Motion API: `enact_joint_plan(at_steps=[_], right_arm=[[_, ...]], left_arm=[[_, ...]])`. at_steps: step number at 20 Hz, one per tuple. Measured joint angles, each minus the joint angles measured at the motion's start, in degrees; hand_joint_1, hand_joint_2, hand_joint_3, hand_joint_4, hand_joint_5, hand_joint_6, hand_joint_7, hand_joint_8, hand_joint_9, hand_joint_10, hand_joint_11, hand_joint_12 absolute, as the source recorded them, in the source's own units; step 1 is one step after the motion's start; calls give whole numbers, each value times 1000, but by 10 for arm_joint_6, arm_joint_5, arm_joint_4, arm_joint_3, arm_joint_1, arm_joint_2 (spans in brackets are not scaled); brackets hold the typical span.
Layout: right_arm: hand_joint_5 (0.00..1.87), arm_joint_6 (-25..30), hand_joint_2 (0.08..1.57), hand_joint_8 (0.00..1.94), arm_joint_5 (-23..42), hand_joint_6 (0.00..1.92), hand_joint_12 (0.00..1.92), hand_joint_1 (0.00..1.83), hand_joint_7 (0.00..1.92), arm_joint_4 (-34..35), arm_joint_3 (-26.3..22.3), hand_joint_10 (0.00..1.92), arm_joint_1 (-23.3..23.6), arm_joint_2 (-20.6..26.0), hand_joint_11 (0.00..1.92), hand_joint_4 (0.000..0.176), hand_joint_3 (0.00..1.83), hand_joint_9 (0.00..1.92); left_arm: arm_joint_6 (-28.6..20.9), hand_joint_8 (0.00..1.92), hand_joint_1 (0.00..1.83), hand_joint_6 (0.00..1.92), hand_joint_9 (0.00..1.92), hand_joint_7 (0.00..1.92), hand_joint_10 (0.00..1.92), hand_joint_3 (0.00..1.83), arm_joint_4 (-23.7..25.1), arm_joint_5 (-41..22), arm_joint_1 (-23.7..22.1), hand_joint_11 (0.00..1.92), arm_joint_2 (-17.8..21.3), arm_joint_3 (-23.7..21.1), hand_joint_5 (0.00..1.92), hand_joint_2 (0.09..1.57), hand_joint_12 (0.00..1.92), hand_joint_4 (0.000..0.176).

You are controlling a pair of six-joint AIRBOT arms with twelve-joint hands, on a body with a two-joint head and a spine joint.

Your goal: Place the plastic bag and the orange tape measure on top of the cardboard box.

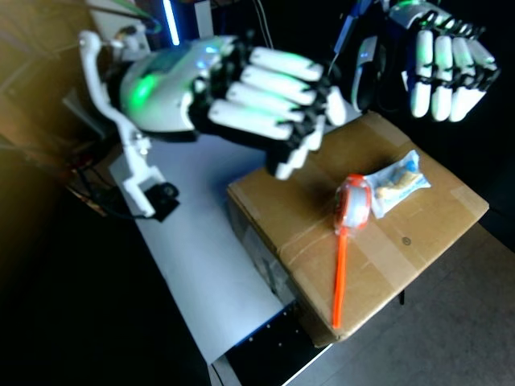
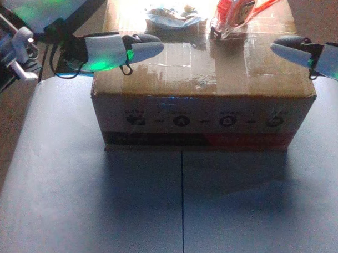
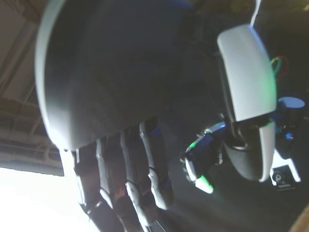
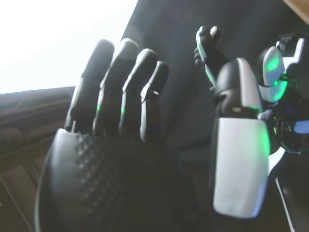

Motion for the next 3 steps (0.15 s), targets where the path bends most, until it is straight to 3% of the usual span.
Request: enact_joint_plan(at_steps=[1, 3], right_arm=[[483, 0, 928, 1120, -17, 672, 1852, 907, 452, 0, -4, 1358, -7, 5, 168, 0, 0, 379], [472, 0, 952, 1044, -60, 659, 1742, 957, 493, 17, -20, 1272, -43, 21, 274, 0, 3, 448]], left_arm=[[0, 30, 785, 10, 260, 597, 925, 0, 1, 9, 7, 80, 7, -7, 633, 986, 1592, 0], [-2, 10, 780, 0, 282, 555, 822, 3, 2, 32, 25, 139, 21, -17, 611, 1001, 1575, 0]])
